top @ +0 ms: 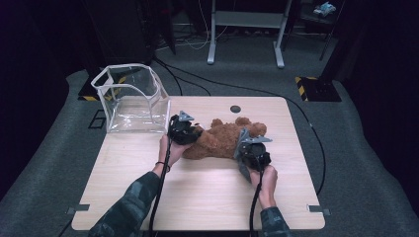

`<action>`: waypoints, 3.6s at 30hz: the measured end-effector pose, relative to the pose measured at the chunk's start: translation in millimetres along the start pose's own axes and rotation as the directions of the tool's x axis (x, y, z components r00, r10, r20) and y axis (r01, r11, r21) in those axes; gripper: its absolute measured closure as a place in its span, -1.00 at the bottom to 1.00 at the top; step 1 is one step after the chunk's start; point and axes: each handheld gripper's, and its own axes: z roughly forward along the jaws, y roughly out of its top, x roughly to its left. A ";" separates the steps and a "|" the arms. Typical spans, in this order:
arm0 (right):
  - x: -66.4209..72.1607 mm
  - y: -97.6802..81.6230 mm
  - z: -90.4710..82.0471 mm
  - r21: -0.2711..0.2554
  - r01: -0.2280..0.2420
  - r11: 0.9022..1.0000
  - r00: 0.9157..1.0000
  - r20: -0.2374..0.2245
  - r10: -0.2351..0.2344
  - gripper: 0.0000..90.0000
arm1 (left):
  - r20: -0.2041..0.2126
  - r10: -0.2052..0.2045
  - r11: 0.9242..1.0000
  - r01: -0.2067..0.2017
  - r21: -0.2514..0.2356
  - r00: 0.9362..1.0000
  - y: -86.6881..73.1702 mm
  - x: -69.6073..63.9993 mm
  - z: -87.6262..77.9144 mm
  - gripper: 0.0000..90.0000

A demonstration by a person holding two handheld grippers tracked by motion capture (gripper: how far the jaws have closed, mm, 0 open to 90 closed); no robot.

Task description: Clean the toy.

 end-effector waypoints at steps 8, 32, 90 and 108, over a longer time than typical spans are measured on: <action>-5.0 13.7 -11.6 -0.079 0.015 0.997 1.000 0.008 -0.014 0.58 | 0.004 0.004 1.000 -0.004 0.001 1.000 -0.4 0.3 1.7 0.47; 87.9 15.3 15.4 -0.055 0.175 0.983 0.967 -0.177 -0.182 0.58 | 0.016 0.013 1.000 -0.014 0.017 1.000 -0.9 1.7 3.2 0.48; 71.5 13.9 26.5 -0.002 0.126 0.992 0.978 -0.167 -0.125 0.59 | 0.051 0.009 1.000 -0.010 0.011 0.999 -1.8 5.1 6.9 0.48; 4.2 -1.3 17.0 0.023 -0.004 1.000 0.999 -0.049 0.005 0.58 | 0.075 -0.040 0.997 0.045 -0.066 0.996 -1.1 10.9 -12.4 -0.03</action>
